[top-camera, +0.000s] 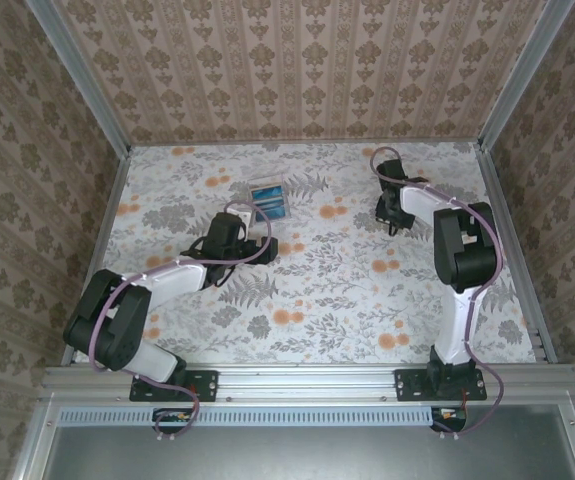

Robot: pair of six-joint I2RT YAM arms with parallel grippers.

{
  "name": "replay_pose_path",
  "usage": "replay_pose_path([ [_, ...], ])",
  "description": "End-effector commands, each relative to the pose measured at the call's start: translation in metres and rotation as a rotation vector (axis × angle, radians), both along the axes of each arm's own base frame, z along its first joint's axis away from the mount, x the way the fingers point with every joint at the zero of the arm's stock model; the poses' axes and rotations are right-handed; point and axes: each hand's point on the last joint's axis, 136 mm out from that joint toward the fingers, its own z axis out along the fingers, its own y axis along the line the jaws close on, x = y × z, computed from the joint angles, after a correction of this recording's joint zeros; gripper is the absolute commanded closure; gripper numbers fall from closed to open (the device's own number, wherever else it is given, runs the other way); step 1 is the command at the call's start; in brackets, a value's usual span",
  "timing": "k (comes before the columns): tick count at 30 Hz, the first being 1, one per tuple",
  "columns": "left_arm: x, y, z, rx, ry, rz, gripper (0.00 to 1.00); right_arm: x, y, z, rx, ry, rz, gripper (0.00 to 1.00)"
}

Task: Put the credit cards into the card holder
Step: Move the card holder to the center of the table.

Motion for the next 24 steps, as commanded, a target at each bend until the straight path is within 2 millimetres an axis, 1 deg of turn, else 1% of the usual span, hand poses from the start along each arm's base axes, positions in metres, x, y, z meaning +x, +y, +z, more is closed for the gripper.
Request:
replay_pose_path([
  [1, 0.001, 0.001, -0.001, 0.002, 0.009, 0.020, 0.00, -0.005, 0.007, 0.017, 0.021, -0.033, 0.067, 0.81],
  [3, 0.004, 0.003, -0.001, -0.002, 0.013, 0.031, 0.00, -0.012, 0.011, 0.021, 0.016, -0.042, 0.092, 0.81],
  [6, 0.002, -0.003, 0.000, -0.017, 0.020, 0.008, 0.00, -0.023, 0.024, 0.028, 0.036, -0.054, 0.142, 0.81],
  [9, 0.002, 0.004, 0.000, -0.006, 0.007, 0.029, 0.00, -0.041, 0.053, 0.040, 0.054, -0.051, 0.252, 0.80],
  [10, 0.002, 0.006, 0.001, -0.008, 0.004, 0.036, 0.00, -0.049, 0.067, 0.045, 0.051, -0.060, 0.315, 0.80],
  [12, 0.002, 0.001, 0.003, -0.025, 0.007, 0.018, 0.00, -0.063, 0.095, 0.053, 0.051, -0.095, 0.422, 0.80],
  [14, 0.000, -0.001, 0.003, -0.041, 0.013, 0.005, 0.00, -0.079, 0.129, 0.059, 0.109, -0.130, 0.556, 0.82],
  [15, -0.001, 0.000, 0.001, -0.043, 0.015, 0.008, 0.00, -0.094, 0.153, 0.063, 0.168, -0.136, 0.648, 0.83],
  [16, 0.000, 0.002, -0.001, -0.044, 0.018, 0.018, 0.00, -0.108, 0.171, 0.065, 0.212, -0.128, 0.724, 0.81],
  [17, 0.002, 0.006, -0.003, -0.051, 0.030, 0.037, 0.00, -0.121, 0.184, 0.066, 0.245, -0.116, 0.779, 0.80],
  [18, 0.004, 0.009, -0.005, -0.067, 0.044, 0.051, 0.00, -0.135, 0.193, 0.064, 0.263, -0.100, 0.822, 0.79],
  [19, 0.005, 0.011, -0.006, -0.079, 0.058, 0.055, 0.00, -0.143, 0.192, 0.060, 0.248, -0.091, 0.819, 0.78],
  [20, 0.005, 0.011, -0.006, -0.082, 0.065, 0.055, 0.00, -0.146, 0.176, 0.054, 0.180, -0.077, 0.742, 0.79],
  [22, 0.003, 0.013, -0.007, -0.069, 0.064, 0.053, 0.00, -0.148, 0.133, 0.046, 0.064, -0.059, 0.523, 0.81],
  [23, 0.003, 0.015, -0.008, -0.064, 0.063, 0.061, 0.00, -0.152, 0.122, 0.045, 0.056, -0.056, 0.457, 0.80],
  [24, 0.004, 0.016, -0.011, -0.061, 0.067, 0.067, 0.00, -0.156, 0.119, 0.044, 0.087, -0.068, 0.416, 0.75],
])
